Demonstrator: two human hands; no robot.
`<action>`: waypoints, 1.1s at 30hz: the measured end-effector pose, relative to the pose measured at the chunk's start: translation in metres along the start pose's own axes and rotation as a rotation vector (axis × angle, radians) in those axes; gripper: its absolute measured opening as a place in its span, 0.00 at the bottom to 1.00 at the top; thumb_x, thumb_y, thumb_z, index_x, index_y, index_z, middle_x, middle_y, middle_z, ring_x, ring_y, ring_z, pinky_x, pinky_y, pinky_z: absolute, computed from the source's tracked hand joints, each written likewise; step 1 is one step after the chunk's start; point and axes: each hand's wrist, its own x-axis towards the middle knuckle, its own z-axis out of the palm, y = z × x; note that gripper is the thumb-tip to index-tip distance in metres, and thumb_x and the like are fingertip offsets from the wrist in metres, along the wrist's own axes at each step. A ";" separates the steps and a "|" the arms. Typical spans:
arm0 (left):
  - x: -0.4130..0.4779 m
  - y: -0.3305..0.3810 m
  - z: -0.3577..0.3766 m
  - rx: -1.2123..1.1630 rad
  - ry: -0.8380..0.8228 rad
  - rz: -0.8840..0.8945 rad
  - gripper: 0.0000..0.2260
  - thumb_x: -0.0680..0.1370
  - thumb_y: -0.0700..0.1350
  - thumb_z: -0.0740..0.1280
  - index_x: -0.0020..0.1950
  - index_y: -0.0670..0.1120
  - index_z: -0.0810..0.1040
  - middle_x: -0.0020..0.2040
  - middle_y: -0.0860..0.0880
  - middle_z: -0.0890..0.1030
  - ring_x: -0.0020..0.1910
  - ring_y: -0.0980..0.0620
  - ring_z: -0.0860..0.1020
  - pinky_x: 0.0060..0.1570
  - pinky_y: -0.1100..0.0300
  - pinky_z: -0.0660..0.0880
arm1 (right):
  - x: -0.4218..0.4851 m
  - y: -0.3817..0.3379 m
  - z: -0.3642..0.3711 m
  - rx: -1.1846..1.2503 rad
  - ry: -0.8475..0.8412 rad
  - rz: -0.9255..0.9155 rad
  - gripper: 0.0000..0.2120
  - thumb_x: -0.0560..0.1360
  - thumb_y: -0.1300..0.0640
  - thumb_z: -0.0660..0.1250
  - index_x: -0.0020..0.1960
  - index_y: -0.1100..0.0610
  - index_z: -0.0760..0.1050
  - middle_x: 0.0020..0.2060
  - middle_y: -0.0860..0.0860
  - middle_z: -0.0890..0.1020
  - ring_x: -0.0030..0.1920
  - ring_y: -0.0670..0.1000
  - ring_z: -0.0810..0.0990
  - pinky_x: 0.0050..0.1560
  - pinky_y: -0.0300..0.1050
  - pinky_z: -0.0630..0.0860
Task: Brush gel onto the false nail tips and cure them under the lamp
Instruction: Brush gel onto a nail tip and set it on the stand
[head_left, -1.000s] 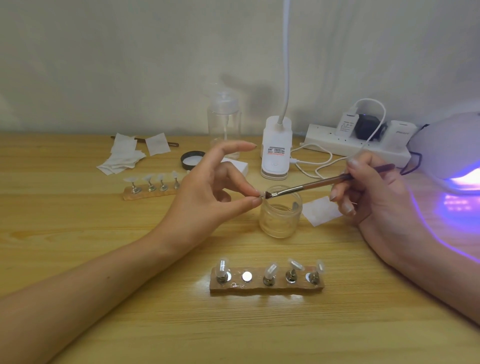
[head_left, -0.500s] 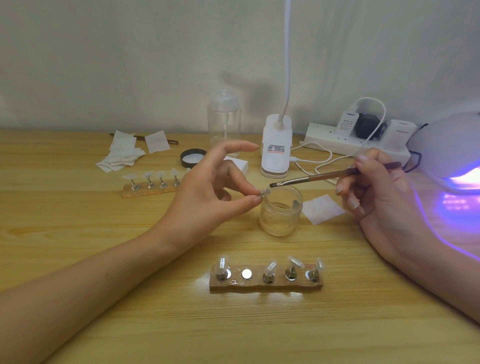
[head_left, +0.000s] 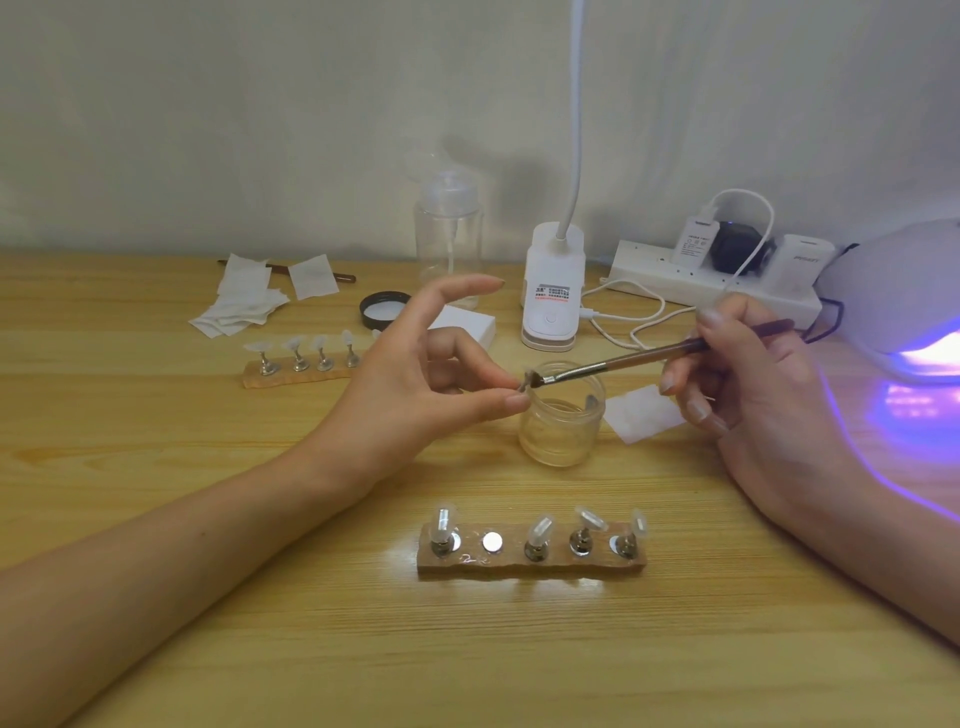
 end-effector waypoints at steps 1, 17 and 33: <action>0.000 0.000 0.000 0.000 -0.002 -0.001 0.36 0.65 0.45 0.79 0.71 0.54 0.71 0.38 0.50 0.84 0.48 0.48 0.86 0.51 0.61 0.80 | 0.000 0.000 -0.001 -0.009 0.028 0.007 0.13 0.79 0.54 0.63 0.36 0.50 0.70 0.26 0.53 0.78 0.21 0.47 0.67 0.22 0.35 0.61; 0.000 0.001 0.000 0.009 -0.012 0.010 0.35 0.65 0.44 0.78 0.70 0.53 0.72 0.37 0.50 0.83 0.46 0.51 0.86 0.50 0.65 0.79 | -0.001 -0.001 0.000 0.030 -0.017 -0.033 0.12 0.78 0.51 0.64 0.36 0.50 0.68 0.29 0.53 0.81 0.22 0.47 0.66 0.26 0.42 0.56; 0.000 0.001 0.002 0.148 0.008 0.081 0.28 0.73 0.36 0.76 0.69 0.53 0.73 0.38 0.51 0.81 0.47 0.50 0.84 0.42 0.41 0.76 | -0.002 0.000 -0.002 -0.004 0.059 -0.009 0.16 0.80 0.56 0.62 0.34 0.49 0.70 0.26 0.54 0.78 0.20 0.47 0.64 0.27 0.44 0.54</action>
